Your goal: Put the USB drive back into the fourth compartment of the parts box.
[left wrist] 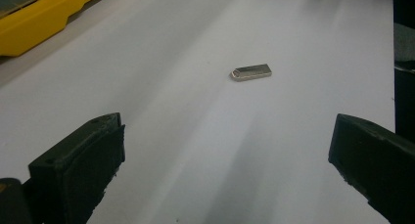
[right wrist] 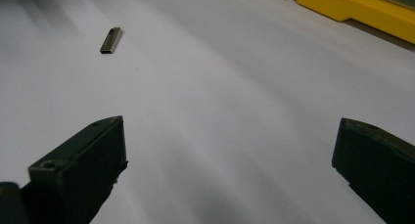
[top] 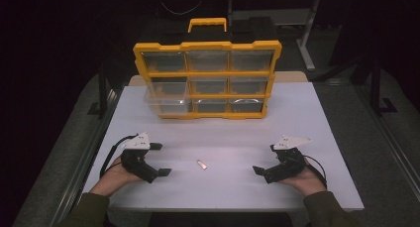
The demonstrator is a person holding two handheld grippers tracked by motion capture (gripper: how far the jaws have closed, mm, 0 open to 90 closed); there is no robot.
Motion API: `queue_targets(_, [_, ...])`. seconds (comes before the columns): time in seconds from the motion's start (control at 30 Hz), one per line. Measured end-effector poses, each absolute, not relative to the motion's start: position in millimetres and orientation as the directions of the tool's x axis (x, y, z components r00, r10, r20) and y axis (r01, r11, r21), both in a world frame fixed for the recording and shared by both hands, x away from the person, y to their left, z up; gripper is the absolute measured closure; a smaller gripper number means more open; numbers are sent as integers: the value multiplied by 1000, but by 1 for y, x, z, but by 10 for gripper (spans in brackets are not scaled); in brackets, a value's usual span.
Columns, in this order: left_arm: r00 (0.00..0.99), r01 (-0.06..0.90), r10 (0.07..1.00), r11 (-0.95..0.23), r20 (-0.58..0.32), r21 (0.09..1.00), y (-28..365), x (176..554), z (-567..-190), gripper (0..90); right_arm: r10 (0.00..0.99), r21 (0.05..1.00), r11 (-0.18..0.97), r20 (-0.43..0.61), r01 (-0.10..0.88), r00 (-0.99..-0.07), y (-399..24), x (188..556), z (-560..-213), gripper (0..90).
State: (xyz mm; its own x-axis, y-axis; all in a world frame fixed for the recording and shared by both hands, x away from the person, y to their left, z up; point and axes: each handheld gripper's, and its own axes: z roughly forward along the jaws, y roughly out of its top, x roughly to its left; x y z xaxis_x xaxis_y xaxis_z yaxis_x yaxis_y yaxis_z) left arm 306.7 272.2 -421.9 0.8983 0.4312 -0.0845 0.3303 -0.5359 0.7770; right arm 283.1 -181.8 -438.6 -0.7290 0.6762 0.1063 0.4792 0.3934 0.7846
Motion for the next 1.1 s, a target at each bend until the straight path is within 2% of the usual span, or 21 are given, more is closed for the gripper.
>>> queue_targets(0.67, [899,336,425,-519,-104,786,274,308,-421,21,660,784,401,113,475,-743,-173,287,-431,0])
queue_targets(1.1, [899,339,427,-531,-100,776,272,307,-422,0,634,777,423,114,466,-765,-165,292,-428,0])
